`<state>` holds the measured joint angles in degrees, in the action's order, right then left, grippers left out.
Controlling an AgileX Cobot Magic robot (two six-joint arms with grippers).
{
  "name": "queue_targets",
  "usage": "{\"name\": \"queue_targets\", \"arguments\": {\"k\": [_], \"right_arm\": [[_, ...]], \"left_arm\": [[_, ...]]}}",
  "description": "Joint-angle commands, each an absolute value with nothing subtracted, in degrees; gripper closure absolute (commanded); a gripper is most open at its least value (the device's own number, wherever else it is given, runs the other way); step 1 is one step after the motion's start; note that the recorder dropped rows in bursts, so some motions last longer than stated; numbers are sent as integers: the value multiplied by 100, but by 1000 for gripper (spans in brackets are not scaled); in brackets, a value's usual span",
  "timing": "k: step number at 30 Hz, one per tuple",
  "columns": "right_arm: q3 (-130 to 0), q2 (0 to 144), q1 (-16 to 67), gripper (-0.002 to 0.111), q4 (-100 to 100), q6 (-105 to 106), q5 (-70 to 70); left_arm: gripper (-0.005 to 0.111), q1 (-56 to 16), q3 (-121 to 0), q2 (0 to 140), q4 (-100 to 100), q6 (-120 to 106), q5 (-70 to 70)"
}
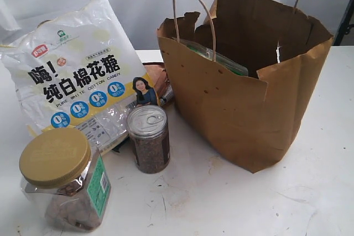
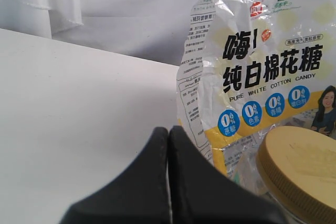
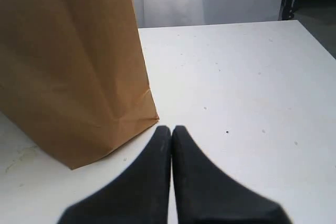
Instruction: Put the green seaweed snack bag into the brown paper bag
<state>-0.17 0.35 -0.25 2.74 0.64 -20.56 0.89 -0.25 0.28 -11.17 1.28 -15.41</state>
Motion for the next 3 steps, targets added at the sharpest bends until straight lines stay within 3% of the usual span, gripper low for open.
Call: {"name": "queue_targets", "arguments": {"k": [1, 3], "right_arm": [[0, 0, -16, 108, 232, 37, -1972], [0, 0, -16, 108, 232, 37, -1972]], "left_arm": [[107, 109, 0, 0, -1105, 121, -1521], [107, 109, 0, 0, -1105, 121, -1521]]}}
